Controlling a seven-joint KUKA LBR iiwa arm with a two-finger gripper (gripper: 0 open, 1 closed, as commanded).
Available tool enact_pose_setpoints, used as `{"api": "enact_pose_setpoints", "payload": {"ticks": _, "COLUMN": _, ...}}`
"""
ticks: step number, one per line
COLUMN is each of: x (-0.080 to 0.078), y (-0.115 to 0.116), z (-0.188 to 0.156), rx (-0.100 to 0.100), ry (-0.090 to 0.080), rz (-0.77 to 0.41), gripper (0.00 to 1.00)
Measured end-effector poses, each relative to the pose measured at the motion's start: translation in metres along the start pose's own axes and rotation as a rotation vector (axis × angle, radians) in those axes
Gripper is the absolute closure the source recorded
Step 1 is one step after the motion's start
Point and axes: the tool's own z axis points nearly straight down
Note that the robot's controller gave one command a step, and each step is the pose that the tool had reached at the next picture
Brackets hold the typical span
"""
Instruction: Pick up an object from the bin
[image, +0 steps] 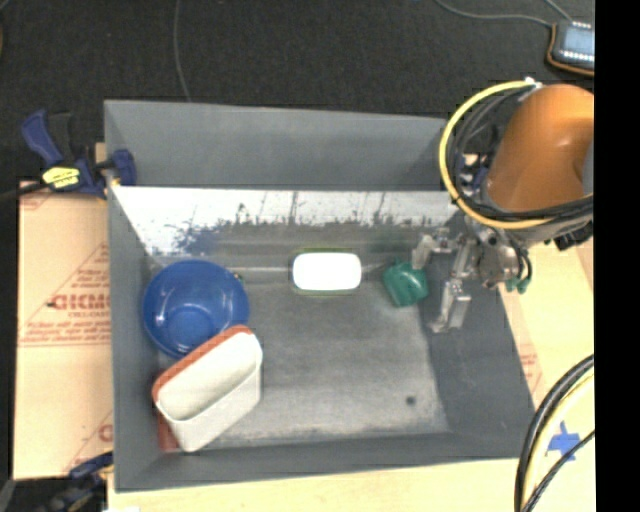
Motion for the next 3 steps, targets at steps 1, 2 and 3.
{"api": "enact_pose_setpoints", "payload": {"ticks": 1, "x": -0.002, "y": 0.001, "z": -0.005, "rx": 0.001, "ry": -0.008, "rz": -0.004, "gripper": 0.0}}
{"api": "enact_pose_setpoints", "payload": {"ticks": 2, "x": -0.071, "y": -0.054, "z": 0.14, "rx": -0.002, "ry": -0.008, "rz": 0.083, "gripper": 0.0}}
{"api": "enact_pose_setpoints", "payload": {"ticks": 3, "x": -0.059, "y": -0.046, "z": 0.121, "rx": 0.002, "ry": -0.018, "rz": 0.081, "gripper": 0.0}}
